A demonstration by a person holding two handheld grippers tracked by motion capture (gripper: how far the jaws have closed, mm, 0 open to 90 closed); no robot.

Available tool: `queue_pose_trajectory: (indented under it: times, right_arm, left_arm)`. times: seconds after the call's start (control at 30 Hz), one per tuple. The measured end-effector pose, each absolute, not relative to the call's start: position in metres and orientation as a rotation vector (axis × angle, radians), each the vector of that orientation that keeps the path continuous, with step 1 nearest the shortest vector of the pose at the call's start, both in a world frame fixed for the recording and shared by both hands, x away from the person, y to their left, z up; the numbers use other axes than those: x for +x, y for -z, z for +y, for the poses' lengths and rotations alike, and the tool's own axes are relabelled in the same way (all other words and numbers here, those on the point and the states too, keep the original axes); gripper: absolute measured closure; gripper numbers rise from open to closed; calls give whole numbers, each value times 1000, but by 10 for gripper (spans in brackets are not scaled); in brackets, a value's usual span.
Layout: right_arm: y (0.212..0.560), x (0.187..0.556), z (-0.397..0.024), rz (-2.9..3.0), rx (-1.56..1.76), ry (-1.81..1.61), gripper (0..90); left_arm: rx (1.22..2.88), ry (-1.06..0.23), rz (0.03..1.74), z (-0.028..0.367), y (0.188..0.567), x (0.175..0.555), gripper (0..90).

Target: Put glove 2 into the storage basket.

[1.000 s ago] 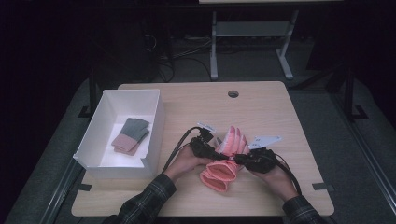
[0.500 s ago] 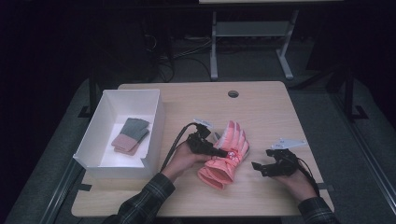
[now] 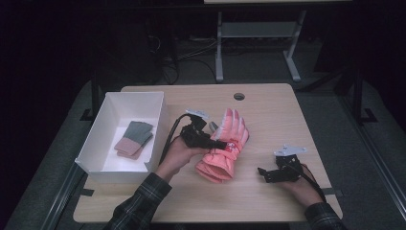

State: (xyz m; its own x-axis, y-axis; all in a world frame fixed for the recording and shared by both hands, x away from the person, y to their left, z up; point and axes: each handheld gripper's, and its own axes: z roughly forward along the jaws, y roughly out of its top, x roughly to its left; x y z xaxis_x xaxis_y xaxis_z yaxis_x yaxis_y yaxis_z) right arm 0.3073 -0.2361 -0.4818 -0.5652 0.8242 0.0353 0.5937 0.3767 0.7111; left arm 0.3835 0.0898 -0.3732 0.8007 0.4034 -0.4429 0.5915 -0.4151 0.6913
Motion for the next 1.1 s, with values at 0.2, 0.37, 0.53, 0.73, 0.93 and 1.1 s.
queue_pose_trajectory:
  times: [0.2, 0.37, 0.53, 0.73, 0.93, 1.1]
  right_arm:
    - [482, 308, -236, 2318, 1246, -993, 62]
    - [482, 308, -236, 2318, 1245, -993, 61]
    - [483, 308, -237, 2317, 1246, -992, 58]
    - [483, 308, -236, 2315, 1246, -992, 55]
    - [483, 309, -236, 2315, 1245, -992, 54]
    - [483, 309, -236, 2315, 1245, -992, 54]
  left_arm:
    - [2062, 199, 733, 103, 342, 382, 606]
    - [2059, 163, 733, 116, 317, 380, 604]
    - [2057, 137, 737, 133, 299, 382, 603]
    - [2037, 107, 749, 155, 278, 382, 602]
    - [2017, 79, 766, 179, 260, 382, 601]
    - [1987, 63, 792, 199, 252, 383, 600]
